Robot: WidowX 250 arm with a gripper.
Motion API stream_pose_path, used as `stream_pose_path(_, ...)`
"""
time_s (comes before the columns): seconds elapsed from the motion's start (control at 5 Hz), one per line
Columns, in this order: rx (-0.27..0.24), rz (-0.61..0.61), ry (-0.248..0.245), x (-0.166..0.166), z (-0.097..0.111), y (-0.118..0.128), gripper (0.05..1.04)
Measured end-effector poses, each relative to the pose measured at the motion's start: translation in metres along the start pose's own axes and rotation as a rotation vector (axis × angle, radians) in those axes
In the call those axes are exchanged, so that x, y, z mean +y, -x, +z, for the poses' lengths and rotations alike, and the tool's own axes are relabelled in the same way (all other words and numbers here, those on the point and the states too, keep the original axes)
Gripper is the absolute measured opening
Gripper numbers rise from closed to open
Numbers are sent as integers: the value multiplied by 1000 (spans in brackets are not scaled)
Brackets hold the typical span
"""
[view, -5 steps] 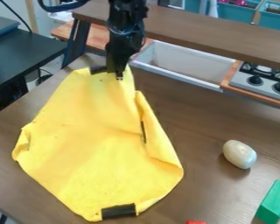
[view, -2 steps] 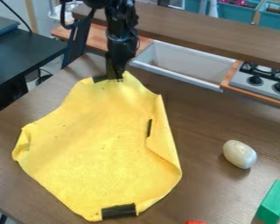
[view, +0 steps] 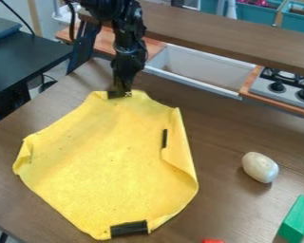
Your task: Unfold the cloth from bottom right to the top left
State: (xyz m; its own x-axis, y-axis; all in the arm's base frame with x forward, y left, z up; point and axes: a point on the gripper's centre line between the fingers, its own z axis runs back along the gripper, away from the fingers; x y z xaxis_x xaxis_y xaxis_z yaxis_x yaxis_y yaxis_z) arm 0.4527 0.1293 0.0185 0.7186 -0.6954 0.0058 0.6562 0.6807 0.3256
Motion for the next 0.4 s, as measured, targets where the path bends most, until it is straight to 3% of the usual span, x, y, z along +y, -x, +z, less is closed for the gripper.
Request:
stream_pose_path(0.2,-39,-7,24,-8,1,2,822)
stream_pose_path(0.4,-102,7,-36,-1,34,6,995)
